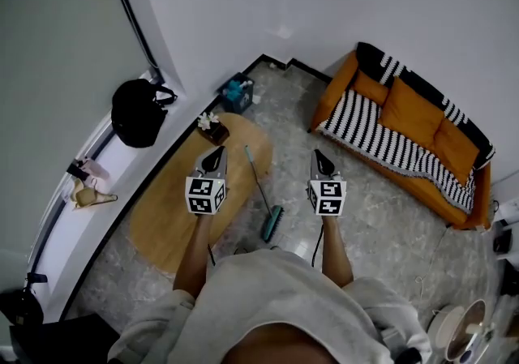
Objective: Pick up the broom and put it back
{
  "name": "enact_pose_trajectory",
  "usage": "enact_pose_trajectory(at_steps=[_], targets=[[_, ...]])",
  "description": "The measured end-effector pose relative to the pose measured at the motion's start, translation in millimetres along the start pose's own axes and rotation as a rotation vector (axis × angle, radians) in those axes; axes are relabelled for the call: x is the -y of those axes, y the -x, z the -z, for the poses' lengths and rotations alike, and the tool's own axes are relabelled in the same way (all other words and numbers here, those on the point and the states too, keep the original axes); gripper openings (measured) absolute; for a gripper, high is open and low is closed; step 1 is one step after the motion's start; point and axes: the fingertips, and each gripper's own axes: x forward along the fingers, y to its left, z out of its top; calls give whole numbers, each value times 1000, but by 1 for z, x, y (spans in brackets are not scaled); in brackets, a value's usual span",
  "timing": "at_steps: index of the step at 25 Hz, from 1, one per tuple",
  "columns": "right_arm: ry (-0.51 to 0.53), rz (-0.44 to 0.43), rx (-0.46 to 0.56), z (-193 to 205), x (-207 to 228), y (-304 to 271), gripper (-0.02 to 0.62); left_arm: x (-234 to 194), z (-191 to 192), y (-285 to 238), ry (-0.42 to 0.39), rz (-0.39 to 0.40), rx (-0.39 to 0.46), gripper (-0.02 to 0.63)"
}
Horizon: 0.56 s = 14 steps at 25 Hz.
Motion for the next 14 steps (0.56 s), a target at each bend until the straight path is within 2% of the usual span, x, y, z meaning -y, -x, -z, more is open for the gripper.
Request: enact_pose_trajectory(at_steps=[14], targets=[[9, -3, 2, -1, -10, -4, 0, -2, 3, 1, -3, 12, -8, -4]])
